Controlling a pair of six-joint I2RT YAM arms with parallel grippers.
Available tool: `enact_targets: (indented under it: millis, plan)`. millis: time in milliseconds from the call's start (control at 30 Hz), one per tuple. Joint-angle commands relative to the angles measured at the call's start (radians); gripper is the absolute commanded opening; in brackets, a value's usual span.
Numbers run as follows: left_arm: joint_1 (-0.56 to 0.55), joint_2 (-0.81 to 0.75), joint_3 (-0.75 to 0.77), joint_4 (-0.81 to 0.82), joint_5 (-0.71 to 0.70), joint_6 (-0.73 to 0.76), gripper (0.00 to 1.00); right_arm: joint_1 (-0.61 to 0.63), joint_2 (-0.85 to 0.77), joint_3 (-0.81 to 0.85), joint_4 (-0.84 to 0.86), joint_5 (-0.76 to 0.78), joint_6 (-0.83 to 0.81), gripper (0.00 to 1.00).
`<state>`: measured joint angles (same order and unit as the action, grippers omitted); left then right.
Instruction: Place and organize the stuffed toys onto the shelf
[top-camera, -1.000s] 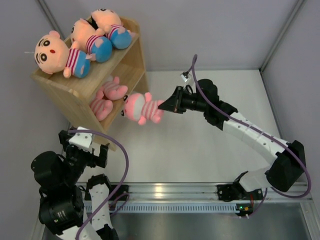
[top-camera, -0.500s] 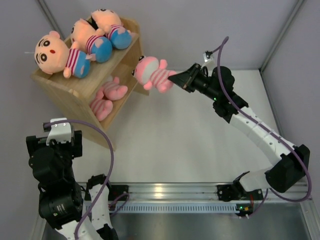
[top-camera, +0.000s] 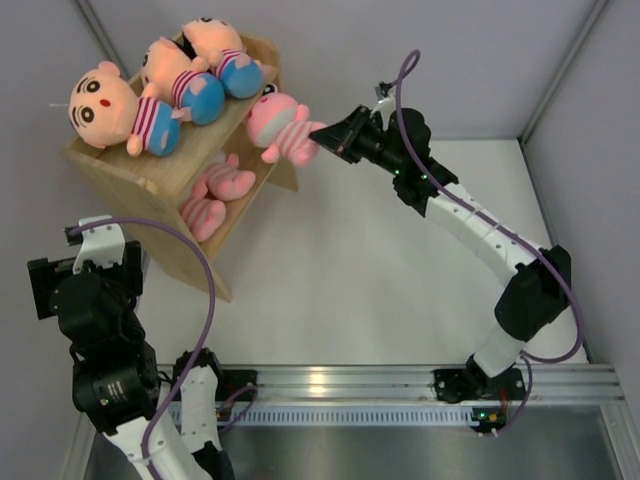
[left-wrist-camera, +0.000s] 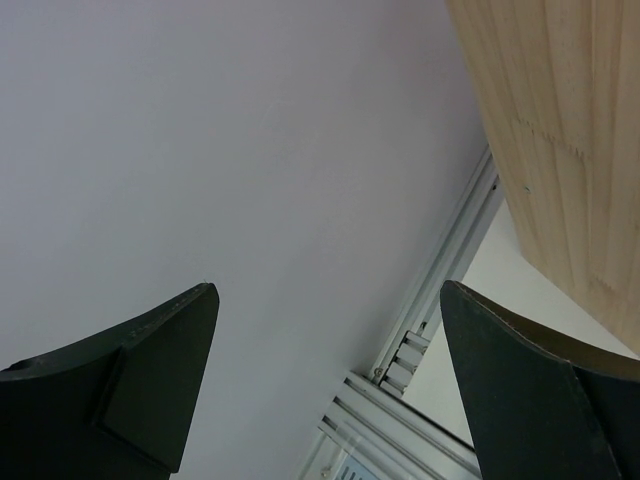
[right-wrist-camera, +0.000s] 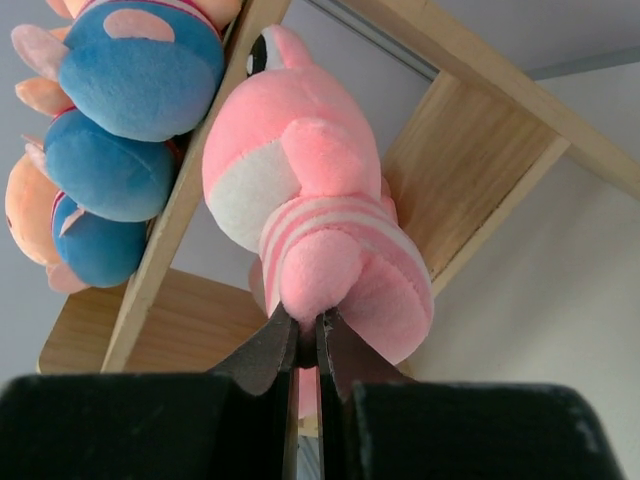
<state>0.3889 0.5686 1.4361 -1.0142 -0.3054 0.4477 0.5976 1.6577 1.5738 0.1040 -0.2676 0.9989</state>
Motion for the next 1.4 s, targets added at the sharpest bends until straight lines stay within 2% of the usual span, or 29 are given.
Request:
enact_targets:
  millis: [0, 167, 400, 600, 900, 1367]
  plan:
    - [0.008, 0.008, 0.01, 0.069, -0.017, -0.001, 0.98, 0.024, 0.025, 0.069, 0.054, 0.011, 0.018, 0.0]
    - [0.008, 0.007, 0.006, 0.068, -0.001, -0.006, 0.99, 0.025, 0.085, 0.09, 0.057, 0.013, 0.035, 0.0]
    - [0.008, 0.008, 0.004, 0.068, 0.022, -0.007, 0.99, 0.027, 0.154, 0.184, -0.03, 0.01, -0.006, 0.0]
    - [0.008, 0.008, -0.003, 0.066, 0.032, -0.006, 0.99, 0.027, 0.183, 0.187, 0.023, 0.008, -0.019, 0.0]
    - [0.008, 0.004, -0.006, 0.066, 0.04, -0.004, 0.99, 0.027, 0.312, 0.356, -0.024, -0.018, -0.008, 0.0]
    - [0.01, -0.003, -0.013, 0.063, 0.057, -0.006, 0.99, 0.047, 0.511, 0.526, 0.054, 0.011, 0.076, 0.0]
